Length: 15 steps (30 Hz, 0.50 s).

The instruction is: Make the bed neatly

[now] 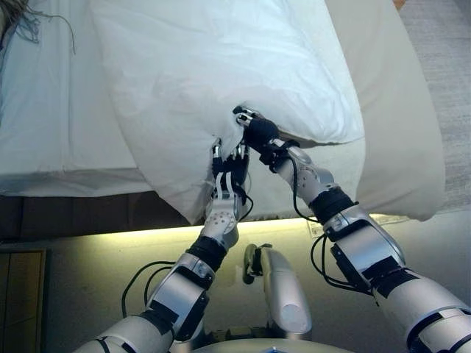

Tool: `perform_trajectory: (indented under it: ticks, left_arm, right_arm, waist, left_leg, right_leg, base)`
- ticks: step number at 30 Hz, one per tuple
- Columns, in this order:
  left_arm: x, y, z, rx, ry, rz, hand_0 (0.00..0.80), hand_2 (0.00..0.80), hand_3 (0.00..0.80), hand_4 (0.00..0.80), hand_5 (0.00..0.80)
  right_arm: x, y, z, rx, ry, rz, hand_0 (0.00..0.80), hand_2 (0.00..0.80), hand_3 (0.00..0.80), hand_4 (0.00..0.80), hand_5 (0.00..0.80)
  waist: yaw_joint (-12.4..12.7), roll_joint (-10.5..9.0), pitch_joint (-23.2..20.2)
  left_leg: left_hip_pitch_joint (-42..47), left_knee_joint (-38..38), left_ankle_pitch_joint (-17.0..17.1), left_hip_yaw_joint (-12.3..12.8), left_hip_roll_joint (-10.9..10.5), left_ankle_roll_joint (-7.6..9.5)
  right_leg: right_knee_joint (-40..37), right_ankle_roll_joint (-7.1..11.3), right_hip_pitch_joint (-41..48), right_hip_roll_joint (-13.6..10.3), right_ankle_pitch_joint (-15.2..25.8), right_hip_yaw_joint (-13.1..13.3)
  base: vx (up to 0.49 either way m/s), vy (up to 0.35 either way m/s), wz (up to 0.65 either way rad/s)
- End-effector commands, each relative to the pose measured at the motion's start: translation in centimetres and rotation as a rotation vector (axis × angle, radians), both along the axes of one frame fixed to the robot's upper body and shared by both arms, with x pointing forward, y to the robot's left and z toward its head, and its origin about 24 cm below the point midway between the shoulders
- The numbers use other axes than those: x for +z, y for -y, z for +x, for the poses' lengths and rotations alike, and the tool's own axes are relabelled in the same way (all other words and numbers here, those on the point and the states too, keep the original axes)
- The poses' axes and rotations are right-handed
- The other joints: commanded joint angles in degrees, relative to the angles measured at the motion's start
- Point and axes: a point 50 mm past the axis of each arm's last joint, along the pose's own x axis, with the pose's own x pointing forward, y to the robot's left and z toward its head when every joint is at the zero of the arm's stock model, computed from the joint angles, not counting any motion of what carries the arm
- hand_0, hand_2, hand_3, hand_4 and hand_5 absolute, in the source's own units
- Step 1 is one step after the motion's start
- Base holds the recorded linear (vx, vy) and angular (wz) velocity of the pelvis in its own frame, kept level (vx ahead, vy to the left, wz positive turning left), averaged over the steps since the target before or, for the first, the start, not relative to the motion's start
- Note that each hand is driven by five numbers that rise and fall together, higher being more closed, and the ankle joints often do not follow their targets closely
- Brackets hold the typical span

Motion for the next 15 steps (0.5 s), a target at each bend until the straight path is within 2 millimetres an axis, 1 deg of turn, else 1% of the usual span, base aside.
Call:
perform_trajectory:
  ticks: [1,5,10,12,13,14,15]
  left_arm:
    - [3.8,0.1,1.1,0.04,0.161,-0.059,0.8,0.8,0.8,0.8,0.8]
    - [3.7,0.1,1.0,0.044,0.161,-0.06,0.8,0.8,0.8,0.8,0.8]
    - [3.4,-0.3,1.1,0.054,0.144,-0.05,0.8,0.8,0.8,0.8,0.8]
    - [3.3,-0.4,1.2,0.057,0.141,-0.049,0.8,0.8,0.8,0.8,0.8]
    - [3.3,-0.5,1.2,0.058,0.139,-0.048,0.8,0.8,0.8,0.8,0.8]
    - [3.2,-0.6,1.2,0.059,0.138,-0.045,0.8,0.8,0.8,0.8,0.8]
    - [3.1,-0.7,1.2,0.062,0.139,-0.043,0.8,0.8,0.8,0.8,0.8]
  right_arm:
    - [0.0,3.8,0.4,-0.119,0.026,0.024,0.8,0.8,0.8,0.8,0.8]
    - [-0.3,3.8,0.4,-0.124,0.017,0.013,0.8,0.8,0.8,0.8,0.8]
    - [-0.7,4.0,0.4,-0.128,0.002,-0.008,0.8,0.8,0.8,0.8,0.8]
    - [-1.0,4.1,0.4,-0.13,-0.011,-0.039,0.8,0.8,0.8,0.8,0.8]
    - [-1.4,4.2,0.3,-0.125,-0.028,-0.084,0.8,0.8,0.8,0.8,0.8]
    - [-1.9,4.5,0.3,-0.138,-0.048,-0.125,0.449,0.449,0.449,0.449,0.449]
    - [-2.5,4.8,0.3,-0.146,-0.073,-0.162,0.0,0.0,0.0,0.0,0.0]
  waist:
    - [2.0,1.05,-3.4]
    - [2.2,1.14,-3.6]
    - [2.1,1.21,-4.0]
    - [2.2,1.29,-4.1]
    - [2.2,1.32,-4.2]
    - [2.2,1.35,-4.2]
    - [2.2,1.39,-4.2]
  left_leg:
    - [-0.8,-0.1,1.3,-3.3,0.7,0.08]
    - [-0.6,-0.4,1.4,-3.3,0.7,0.06]
    - [-0.3,-0.3,1.3,-3.2,0.8,-0.03]
    - [-0.3,-0.2,1.3,-3.2,0.7,-0.07]
    - [-0.4,-0.2,1.3,-3.3,0.7,-0.08]
    - [-0.4,-0.3,1.4,-3.3,0.7,-0.09]
    - [-0.3,-0.4,1.5,-3.4,0.7,-0.09]
  right_leg:
    - [-2.2,1.59,0.8,-2.3,3.9,-1.0]
    - [-2.3,1.63,1.0,-2.3,3.9,-1.2]
    - [-2.2,1.72,1.3,-2.4,3.8,-1.2]
    - [-2.0,1.8,1.3,-2.5,3.8,-1.2]
    - [-2.0,1.85,1.2,-2.5,3.8,-1.2]
    - [-2.0,1.89,1.2,-2.6,3.8,-1.1]
    - [-1.9,1.87,1.2,-2.6,3.8,-1.1]
  base:
    - [0.0,0.0,0.0]
    - [0.0,0.0,0.0]
    - [0.0,0.0,0.0]
    - [0.0,0.0,0.0]
    - [0.0,0.0,0.0]
    - [0.0,0.0,0.0]
    - [0.0,0.0,0.0]
